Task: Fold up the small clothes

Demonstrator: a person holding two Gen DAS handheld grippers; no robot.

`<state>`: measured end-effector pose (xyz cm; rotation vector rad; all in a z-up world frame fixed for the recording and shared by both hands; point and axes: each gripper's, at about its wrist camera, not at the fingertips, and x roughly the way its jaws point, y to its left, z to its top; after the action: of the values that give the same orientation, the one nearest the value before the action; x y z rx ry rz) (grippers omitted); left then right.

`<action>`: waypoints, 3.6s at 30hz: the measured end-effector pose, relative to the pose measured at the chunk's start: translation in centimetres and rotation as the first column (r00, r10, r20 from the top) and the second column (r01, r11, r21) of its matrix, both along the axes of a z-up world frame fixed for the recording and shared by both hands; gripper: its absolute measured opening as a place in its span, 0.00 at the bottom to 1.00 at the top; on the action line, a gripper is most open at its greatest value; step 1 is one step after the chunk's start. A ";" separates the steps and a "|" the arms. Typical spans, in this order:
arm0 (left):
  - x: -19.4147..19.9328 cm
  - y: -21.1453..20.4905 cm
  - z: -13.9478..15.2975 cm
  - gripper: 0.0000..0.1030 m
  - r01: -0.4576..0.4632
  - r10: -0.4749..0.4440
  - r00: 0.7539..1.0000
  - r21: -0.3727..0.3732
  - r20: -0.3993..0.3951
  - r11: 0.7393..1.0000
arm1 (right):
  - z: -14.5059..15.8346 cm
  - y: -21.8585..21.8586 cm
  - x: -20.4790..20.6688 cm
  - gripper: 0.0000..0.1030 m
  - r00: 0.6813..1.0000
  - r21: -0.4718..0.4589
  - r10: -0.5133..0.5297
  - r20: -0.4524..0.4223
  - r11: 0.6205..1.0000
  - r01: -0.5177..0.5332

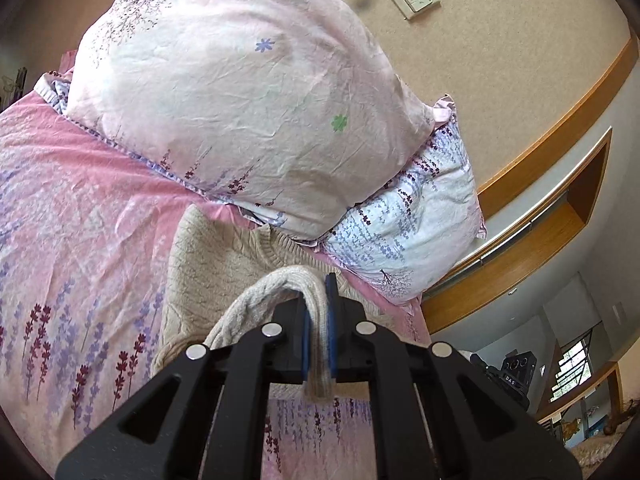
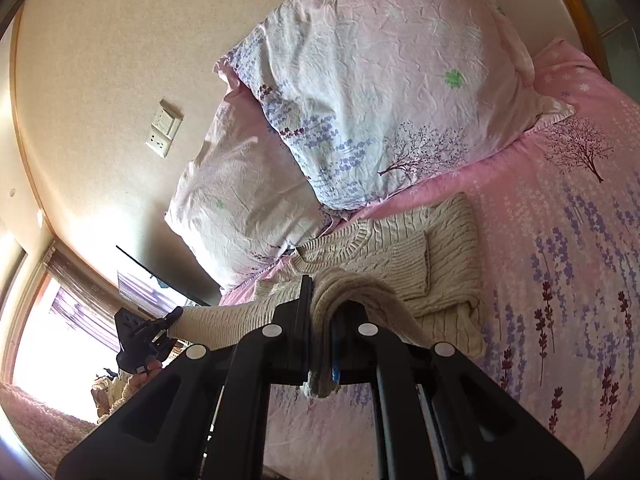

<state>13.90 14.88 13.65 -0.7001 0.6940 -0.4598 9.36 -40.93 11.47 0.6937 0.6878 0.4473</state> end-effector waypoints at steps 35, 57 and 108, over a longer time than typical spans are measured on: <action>17.3 -2.0 -12.8 0.31 -0.153 0.130 0.929 -0.040 -0.347 0.987 | -13.4 -2.3 17.0 0.28 0.863 0.147 -0.200 -0.465 0.943 0.298; 7.7 -1.3 -10.3 0.45 -0.017 0.133 0.960 0.421 -0.246 0.907 | -8.6 -1.0 6.2 0.43 0.914 -0.286 -0.218 -0.342 0.951 0.119; 3.4 0.6 -9.2 0.55 -0.128 0.209 0.959 0.367 -0.191 0.921 | -6.6 3.4 5.5 0.50 0.905 -0.505 -0.336 -0.262 0.846 0.168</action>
<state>17.34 15.45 4.43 -0.4700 0.8960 -0.0876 14.89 -37.54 4.85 0.3856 0.9759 -0.1045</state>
